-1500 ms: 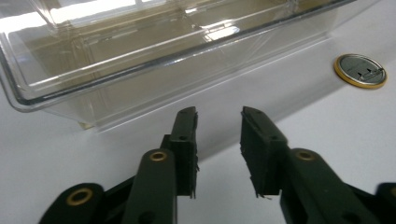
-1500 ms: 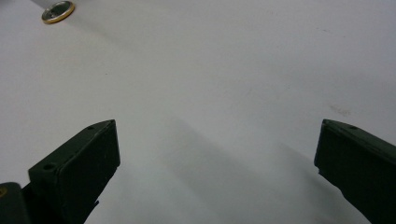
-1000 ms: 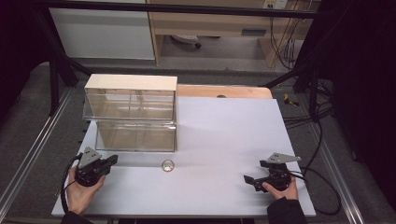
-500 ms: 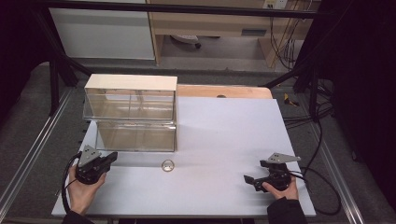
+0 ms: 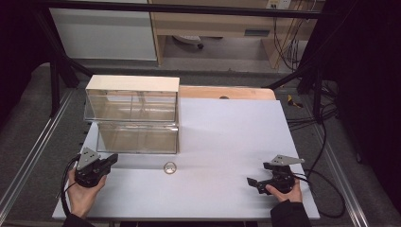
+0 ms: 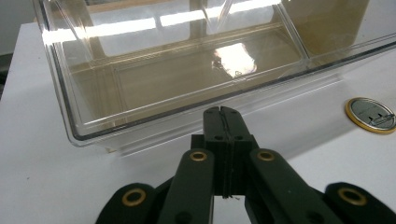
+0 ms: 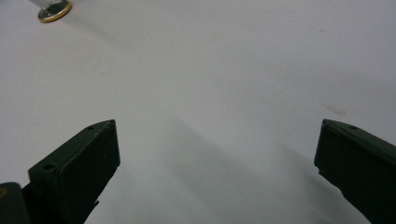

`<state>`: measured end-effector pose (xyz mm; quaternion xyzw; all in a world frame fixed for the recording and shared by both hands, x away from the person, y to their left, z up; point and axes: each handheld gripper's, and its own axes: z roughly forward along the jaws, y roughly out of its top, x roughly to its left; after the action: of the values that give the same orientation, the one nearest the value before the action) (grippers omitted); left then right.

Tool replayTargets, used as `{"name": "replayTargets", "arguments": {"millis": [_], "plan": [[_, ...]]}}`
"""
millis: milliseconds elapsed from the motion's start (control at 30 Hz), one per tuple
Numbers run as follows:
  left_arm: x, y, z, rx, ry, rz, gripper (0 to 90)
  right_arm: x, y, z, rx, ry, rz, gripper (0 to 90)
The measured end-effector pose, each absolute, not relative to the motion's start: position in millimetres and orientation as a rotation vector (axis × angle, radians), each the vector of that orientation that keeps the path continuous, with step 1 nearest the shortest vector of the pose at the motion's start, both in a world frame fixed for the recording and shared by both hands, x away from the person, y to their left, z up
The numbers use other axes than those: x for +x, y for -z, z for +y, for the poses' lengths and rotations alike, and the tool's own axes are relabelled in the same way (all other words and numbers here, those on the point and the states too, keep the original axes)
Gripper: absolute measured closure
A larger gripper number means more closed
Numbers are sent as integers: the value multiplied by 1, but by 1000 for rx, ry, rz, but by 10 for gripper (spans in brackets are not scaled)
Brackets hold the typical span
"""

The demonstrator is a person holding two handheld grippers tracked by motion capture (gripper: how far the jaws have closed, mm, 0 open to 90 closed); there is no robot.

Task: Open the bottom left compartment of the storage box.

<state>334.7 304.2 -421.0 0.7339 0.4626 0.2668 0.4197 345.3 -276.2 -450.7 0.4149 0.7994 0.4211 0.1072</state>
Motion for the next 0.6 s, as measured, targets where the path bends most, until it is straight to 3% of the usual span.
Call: {"name": "replayTargets", "arguments": {"millis": [600], "plan": [[333,420,303,1830,-685,1158,896,345,451,-276,1221,-1238,2355,8]]}}
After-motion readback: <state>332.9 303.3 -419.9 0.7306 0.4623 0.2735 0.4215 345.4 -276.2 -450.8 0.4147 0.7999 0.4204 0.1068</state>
